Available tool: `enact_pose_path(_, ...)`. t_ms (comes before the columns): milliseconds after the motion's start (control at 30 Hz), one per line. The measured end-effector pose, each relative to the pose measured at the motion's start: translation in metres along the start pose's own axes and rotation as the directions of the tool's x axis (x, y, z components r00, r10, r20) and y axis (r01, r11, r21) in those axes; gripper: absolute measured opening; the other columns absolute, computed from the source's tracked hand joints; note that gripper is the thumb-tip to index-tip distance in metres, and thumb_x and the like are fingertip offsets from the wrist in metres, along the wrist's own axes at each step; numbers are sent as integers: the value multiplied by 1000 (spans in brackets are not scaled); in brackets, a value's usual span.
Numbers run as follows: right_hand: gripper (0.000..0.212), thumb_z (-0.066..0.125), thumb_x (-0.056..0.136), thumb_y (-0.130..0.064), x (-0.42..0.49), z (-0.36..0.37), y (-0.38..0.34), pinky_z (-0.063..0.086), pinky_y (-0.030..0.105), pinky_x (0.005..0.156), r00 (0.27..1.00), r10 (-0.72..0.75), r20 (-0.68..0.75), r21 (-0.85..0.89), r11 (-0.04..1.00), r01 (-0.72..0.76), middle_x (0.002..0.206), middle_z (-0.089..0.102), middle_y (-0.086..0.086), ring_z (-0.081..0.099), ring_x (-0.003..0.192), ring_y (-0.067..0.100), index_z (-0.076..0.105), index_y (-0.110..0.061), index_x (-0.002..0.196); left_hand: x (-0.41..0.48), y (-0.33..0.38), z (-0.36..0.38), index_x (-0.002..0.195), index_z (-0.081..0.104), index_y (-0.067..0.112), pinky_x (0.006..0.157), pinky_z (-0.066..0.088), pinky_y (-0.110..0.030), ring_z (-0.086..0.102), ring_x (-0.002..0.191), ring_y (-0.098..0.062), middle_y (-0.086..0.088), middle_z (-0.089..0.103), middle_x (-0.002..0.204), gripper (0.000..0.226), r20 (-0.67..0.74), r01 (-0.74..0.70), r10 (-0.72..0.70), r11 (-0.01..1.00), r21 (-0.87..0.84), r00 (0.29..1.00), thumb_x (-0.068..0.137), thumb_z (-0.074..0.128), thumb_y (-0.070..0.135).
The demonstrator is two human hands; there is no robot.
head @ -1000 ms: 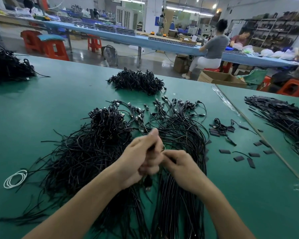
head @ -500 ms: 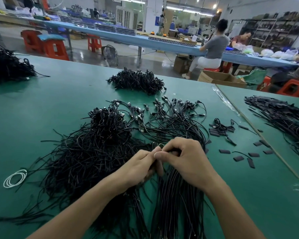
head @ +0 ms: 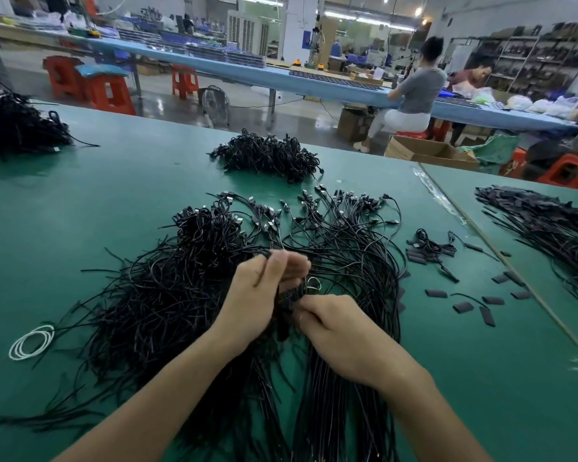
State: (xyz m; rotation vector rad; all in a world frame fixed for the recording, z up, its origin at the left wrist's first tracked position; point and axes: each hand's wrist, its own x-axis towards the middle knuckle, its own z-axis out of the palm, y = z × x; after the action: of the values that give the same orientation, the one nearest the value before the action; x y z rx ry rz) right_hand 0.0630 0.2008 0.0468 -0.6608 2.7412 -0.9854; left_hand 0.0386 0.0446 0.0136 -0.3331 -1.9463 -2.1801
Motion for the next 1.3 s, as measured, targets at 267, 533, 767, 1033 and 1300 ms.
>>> enact_pose_path(267, 15, 77, 84, -37, 5, -23, 2, 37, 12, 54, 960, -108, -257, 154, 976, 151, 61, 57, -25, 50, 56, 0, 68, -32, 73, -21, 5, -1, 52, 55, 22, 35, 28, -17, 33, 33, -8, 4, 39, 41, 61, 371, 434, -430, 898, 78, 823, 92, 37, 64)
enact_pose_path(533, 46, 55, 102, -28, 5, -1, 3, 28, 24, 47, 989, 44, -143, 253, 967, -7, 50, 46, -13, 33, 46, 4, 61, -43, 59, -9, 30, 0, 58, 56, 17, 39, 38, -15, 43, 40, -6, 3, 49, 51, 48, 449, 537, -298, 532, -654, 842, 97, 52, 45)
enact_pose_path(767, 24, 49, 102, -24, -5, 0, -7, 39, 31, 48, 992, 48, 120, -34, 998, -44, 65, 59, 0, 45, 50, 12, 64, -19, 83, -5, 3, -1, 107, 74, 18, 96, 53, -26, 69, 109, -12, 2, 75, 110, 40, 36, 3, -5, 998, 61, 999, 97, 42, 41)
enact_pose_path(1033, 22, 74, 86, -38, -4, -25, -1, 38, 15, 53, 986, -39, -163, 72, 996, 51, 59, 62, -14, 50, 52, 1, 69, -31, 66, -18, 11, -4, 56, 61, 23, 41, 34, -20, 41, 39, -10, 5, 47, 45, 59, 365, 289, -381, 915, 282, 850, 92, 35, 62)
enact_pose_path(1300, 23, 82, 78, -40, -2, -18, 7, 48, 35, 74, 995, -84, -56, 621, 777, 101, 79, 62, 3, 55, 76, 19, 68, -23, 81, -18, 27, -14, 54, 38, 23, 35, 29, -15, 36, 34, -6, 3, 42, 45, 52, 645, 614, -429, 785, -81, 632, 89, 50, 59)
